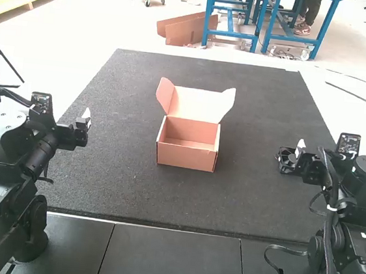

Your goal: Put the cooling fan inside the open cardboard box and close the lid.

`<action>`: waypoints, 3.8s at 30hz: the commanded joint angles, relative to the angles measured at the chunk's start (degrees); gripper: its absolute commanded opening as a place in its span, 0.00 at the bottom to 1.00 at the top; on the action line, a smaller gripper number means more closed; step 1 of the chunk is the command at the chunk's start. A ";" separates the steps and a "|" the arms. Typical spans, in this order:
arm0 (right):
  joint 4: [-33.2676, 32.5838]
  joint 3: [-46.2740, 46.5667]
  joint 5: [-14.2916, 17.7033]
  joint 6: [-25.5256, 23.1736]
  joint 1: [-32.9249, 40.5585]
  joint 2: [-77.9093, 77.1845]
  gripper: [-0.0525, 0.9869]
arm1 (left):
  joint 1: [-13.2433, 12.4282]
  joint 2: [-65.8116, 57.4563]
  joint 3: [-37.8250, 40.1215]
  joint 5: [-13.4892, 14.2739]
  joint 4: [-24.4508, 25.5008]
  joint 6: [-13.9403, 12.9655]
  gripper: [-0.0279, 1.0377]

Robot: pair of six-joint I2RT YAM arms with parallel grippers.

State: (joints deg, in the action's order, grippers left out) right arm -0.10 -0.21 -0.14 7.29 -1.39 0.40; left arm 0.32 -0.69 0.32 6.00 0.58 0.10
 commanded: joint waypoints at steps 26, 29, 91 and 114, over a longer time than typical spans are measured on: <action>-0.60 0.21 -0.12 -0.43 0.25 -0.58 0.92 | -0.32 0.69 -0.32 -0.11 -0.58 0.52 0.93; -0.52 0.21 -0.12 -0.43 0.16 -0.67 0.92 | -0.32 0.78 -0.32 -0.11 -0.58 0.52 0.93; -23.63 -60.00 0.58 -6.15 -0.55 54.70 0.90 | -0.23 -51.87 51.80 1.56 19.81 2.01 0.94; -45.08 -67.29 1.90 6.42 -12.32 82.83 0.91 | 0.12 -58.02 56.11 3.76 26.67 1.40 0.94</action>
State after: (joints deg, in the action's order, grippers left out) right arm -45.12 -66.67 1.19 10.37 -12.01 81.12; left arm 0.34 -58.24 54.63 9.45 27.18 1.37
